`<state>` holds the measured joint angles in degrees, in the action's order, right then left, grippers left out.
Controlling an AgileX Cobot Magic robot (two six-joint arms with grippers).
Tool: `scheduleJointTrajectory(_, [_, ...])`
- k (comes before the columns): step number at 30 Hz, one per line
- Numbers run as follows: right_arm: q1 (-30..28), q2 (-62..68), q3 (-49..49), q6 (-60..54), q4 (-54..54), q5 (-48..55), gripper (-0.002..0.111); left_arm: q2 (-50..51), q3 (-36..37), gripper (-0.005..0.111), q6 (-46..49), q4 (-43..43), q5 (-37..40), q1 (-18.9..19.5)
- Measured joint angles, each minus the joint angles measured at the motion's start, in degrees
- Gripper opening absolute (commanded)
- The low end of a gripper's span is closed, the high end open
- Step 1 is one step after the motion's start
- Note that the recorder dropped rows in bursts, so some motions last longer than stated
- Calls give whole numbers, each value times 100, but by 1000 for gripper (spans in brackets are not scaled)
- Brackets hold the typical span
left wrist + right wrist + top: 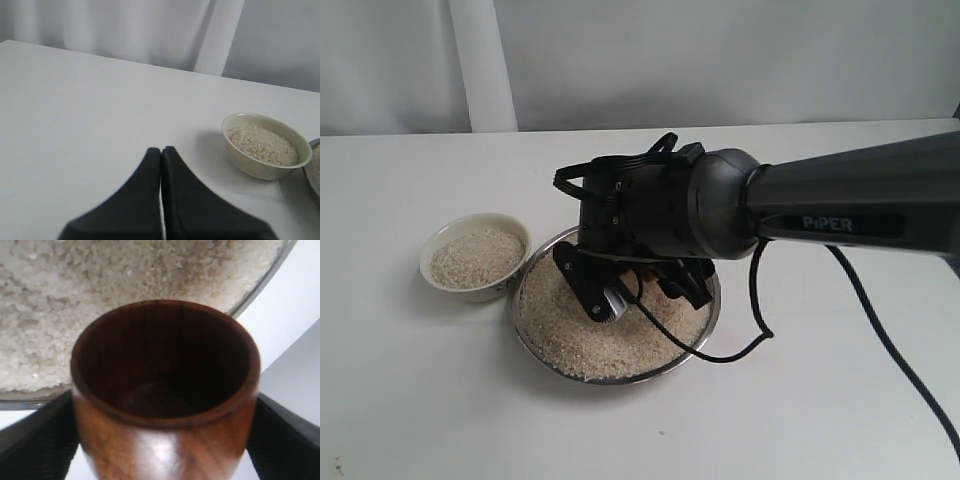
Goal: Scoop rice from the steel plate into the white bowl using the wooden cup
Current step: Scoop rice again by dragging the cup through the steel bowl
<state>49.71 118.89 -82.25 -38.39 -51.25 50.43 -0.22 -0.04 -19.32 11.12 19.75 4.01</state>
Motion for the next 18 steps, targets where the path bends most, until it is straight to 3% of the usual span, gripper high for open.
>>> scheduleJointTrajectory(18, [0, 313, 3, -9, -259, -156, 0, 0, 0, 0, 0, 0, 0, 0])
